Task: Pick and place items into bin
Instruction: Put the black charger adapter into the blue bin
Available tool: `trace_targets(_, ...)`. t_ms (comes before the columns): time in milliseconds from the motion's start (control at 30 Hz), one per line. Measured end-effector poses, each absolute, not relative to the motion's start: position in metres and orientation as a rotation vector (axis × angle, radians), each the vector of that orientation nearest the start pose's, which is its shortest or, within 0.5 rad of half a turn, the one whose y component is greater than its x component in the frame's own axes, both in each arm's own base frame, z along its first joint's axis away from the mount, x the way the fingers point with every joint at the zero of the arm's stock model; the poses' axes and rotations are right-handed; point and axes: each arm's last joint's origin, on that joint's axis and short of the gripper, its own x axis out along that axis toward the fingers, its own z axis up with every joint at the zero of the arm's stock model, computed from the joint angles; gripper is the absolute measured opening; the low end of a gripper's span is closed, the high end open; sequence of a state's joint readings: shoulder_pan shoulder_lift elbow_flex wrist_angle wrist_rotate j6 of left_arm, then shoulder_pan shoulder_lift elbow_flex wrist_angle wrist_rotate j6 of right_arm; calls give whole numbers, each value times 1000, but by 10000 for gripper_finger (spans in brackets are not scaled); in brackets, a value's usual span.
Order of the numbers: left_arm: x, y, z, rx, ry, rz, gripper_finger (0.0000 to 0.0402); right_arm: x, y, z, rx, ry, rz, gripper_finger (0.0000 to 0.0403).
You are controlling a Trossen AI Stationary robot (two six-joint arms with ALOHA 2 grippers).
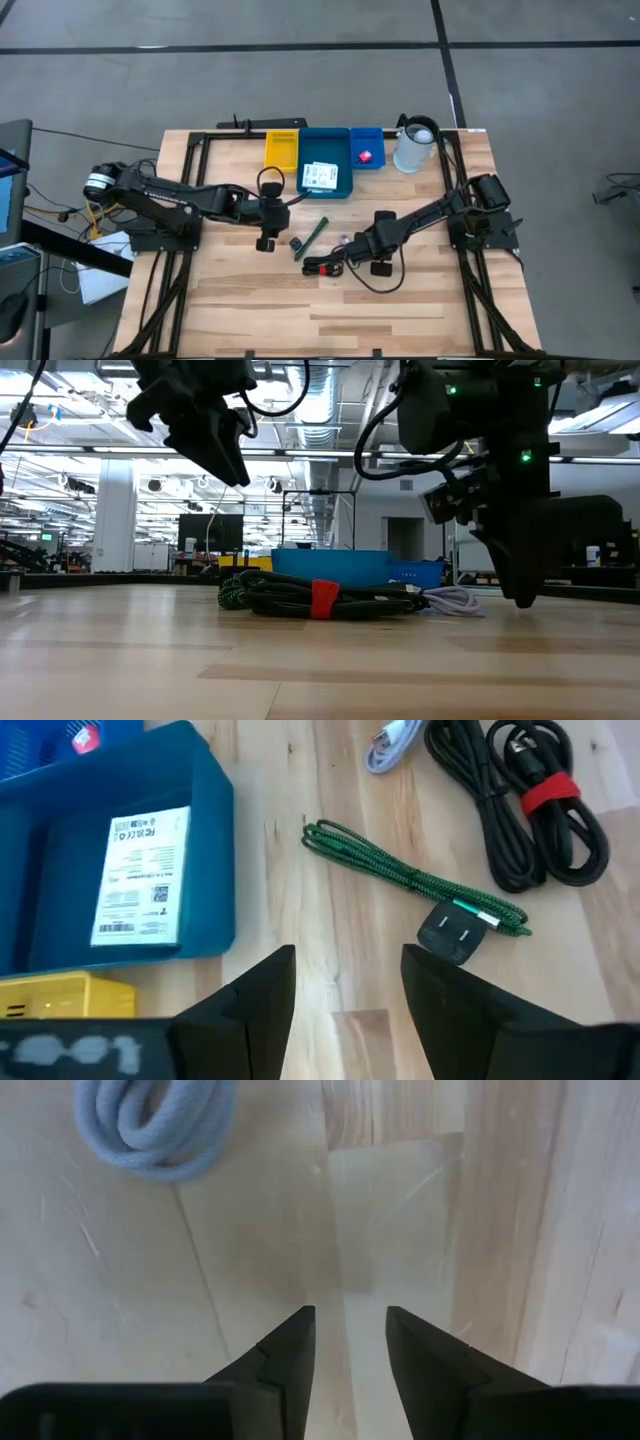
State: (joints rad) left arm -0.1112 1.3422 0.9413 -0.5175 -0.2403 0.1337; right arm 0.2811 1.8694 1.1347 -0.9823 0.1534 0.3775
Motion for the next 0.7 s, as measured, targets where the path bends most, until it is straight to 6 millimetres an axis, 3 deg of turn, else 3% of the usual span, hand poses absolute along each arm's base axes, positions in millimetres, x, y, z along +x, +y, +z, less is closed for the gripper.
trace_targets(367, 270, -26, 234, 208, 961, 5, 180, 296, 80, 141, -84, 1637, -244, 118)
trace_targets(700, 273, -26, 230, 216, 976, 7, 263, 297, 80, 141, -92, 1621, -251, 118)
